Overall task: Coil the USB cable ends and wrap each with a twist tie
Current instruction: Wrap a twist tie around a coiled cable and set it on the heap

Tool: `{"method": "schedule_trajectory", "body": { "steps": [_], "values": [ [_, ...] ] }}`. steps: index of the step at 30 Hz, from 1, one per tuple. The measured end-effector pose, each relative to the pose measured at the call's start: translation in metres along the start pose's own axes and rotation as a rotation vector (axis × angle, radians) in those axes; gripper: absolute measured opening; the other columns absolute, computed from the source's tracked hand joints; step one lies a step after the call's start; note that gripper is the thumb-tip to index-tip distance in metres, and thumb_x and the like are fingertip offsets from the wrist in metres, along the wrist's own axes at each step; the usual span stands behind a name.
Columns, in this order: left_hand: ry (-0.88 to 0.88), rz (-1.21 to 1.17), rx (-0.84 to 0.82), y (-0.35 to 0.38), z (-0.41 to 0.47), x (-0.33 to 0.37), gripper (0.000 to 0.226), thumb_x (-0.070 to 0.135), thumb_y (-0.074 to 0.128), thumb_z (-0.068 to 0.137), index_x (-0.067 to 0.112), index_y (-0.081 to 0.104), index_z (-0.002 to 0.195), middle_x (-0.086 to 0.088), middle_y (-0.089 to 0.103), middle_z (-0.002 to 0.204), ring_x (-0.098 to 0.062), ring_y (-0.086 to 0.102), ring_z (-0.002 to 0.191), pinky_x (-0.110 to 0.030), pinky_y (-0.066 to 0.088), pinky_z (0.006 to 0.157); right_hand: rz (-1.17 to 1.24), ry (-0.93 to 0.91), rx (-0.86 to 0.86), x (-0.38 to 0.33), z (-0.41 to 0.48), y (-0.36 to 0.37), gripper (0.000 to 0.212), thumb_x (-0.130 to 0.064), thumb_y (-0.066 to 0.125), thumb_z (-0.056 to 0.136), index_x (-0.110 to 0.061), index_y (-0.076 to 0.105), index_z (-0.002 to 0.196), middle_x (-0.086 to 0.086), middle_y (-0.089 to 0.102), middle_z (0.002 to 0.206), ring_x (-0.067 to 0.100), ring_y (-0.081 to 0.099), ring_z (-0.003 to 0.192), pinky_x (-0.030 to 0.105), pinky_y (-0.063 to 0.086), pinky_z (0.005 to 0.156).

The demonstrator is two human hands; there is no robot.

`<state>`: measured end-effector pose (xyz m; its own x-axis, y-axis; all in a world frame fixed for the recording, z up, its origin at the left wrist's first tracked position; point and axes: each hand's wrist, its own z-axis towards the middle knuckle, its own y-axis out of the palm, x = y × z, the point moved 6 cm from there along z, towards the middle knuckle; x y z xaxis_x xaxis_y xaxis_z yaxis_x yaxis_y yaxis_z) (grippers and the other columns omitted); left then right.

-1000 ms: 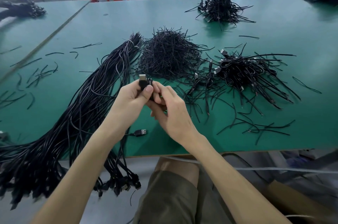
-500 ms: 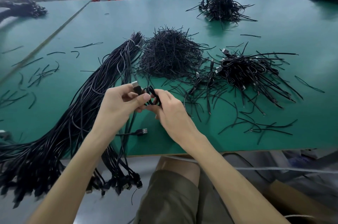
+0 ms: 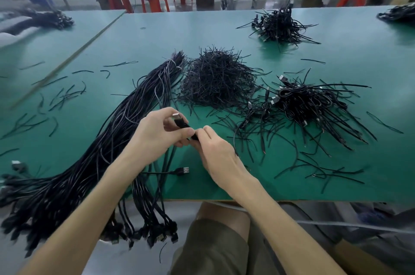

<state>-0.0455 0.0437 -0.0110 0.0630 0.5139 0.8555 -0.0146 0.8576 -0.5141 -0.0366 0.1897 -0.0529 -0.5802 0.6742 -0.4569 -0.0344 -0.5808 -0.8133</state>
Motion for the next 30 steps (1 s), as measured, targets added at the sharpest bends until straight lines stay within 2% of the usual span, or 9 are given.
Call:
{"method": "schedule_trajectory", "body": {
  "steps": [2,5,11,13,16,20,24,28,30],
  "values": [
    [-0.048,-0.166,0.009,0.001,-0.001,0.0,0.021,0.011,0.082,0.084,0.01,0.069,0.1,-0.009,0.077,0.078,-0.026,0.077,0.075,-0.032,0.063,0.072,-0.071,-0.007,-0.007,-0.003,0.0,-0.002,0.019,0.003,0.05,0.099,-0.004,0.053,0.117,0.005,0.043,0.098,0.019,0.038,0.065,0.036,0.035,0.051],
    [-0.151,-0.454,0.011,0.005,-0.001,-0.006,0.028,0.002,0.08,0.085,-0.003,0.065,0.108,-0.017,0.076,0.083,-0.03,0.077,0.08,-0.029,0.062,0.072,-0.106,0.018,-0.011,-0.003,0.001,-0.002,0.018,-0.001,0.046,0.102,-0.007,0.049,0.118,0.001,0.035,0.097,0.019,0.036,0.066,0.034,0.031,0.054],
    [-0.253,-0.633,-0.058,0.008,0.0,-0.014,0.029,0.002,0.078,0.085,-0.008,0.064,0.108,-0.016,0.074,0.085,-0.023,0.073,0.08,-0.028,0.061,0.073,-0.096,0.031,-0.017,-0.008,0.001,0.003,0.01,-0.015,0.044,0.106,-0.012,0.048,0.114,-0.003,0.036,0.097,0.021,0.043,0.071,0.038,0.038,0.056],
    [-0.28,-0.639,-0.096,0.009,-0.001,-0.018,0.029,0.003,0.077,0.086,-0.008,0.064,0.109,-0.018,0.074,0.088,-0.024,0.074,0.08,-0.028,0.061,0.073,-0.128,0.029,-0.024,-0.011,-0.001,0.006,0.005,-0.01,0.046,0.104,-0.013,0.047,0.108,-0.003,0.037,0.094,0.019,0.039,0.071,0.036,0.035,0.056],
    [-0.282,-0.589,-0.224,0.01,0.0,-0.019,0.028,0.012,0.078,0.088,-0.005,0.066,0.107,-0.018,0.075,0.091,-0.025,0.074,0.083,-0.029,0.061,0.076,-0.214,0.02,0.006,-0.018,-0.006,0.0,0.017,-0.003,0.05,0.1,-0.017,0.043,0.092,-0.005,0.037,0.084,0.015,0.034,0.063,0.03,0.028,0.053],
    [-0.243,-0.364,-0.4,0.0,0.006,-0.014,0.037,0.033,0.081,0.084,0.001,0.069,0.097,-0.016,0.075,0.088,-0.021,0.073,0.077,-0.024,0.058,0.066,-0.33,-0.019,0.01,-0.025,-0.007,-0.022,0.018,-0.004,0.062,0.095,-0.017,0.051,0.092,-0.004,0.045,0.08,0.014,0.038,0.062,0.026,0.028,0.051],
    [-0.193,-0.143,-0.603,-0.01,0.017,-0.008,0.041,0.044,0.081,0.085,0.005,0.069,0.091,-0.016,0.076,0.09,-0.021,0.071,0.074,-0.024,0.053,0.058,-0.417,-0.152,-0.123,-0.034,-0.002,-0.038,0.012,-0.009,0.053,0.102,-0.018,0.048,0.099,-0.002,0.047,0.09,0.019,0.051,0.076,0.03,0.038,0.061],
    [-0.143,-0.262,-0.883,-0.011,0.021,0.001,0.035,0.04,0.079,0.087,0.008,0.067,0.091,-0.019,0.074,0.093,-0.023,0.069,0.074,-0.025,0.052,0.06,-0.503,-0.248,-0.15,-0.044,0.002,-0.058,0.021,-0.009,0.069,0.089,-0.02,0.051,0.088,-0.003,0.051,0.081,0.018,0.053,0.067,0.03,0.042,0.056],
    [-0.093,-0.229,-0.95,-0.006,0.023,0.006,0.036,0.041,0.071,0.094,0.005,0.066,0.096,-0.019,0.073,0.096,-0.022,0.067,0.071,-0.027,0.054,0.063,-0.553,-0.269,-0.229,-0.038,0.006,-0.059,0.018,-0.005,0.06,0.092,-0.019,0.05,0.096,-0.001,0.051,0.09,0.02,0.054,0.076,0.031,0.038,0.061]
  ]
}}
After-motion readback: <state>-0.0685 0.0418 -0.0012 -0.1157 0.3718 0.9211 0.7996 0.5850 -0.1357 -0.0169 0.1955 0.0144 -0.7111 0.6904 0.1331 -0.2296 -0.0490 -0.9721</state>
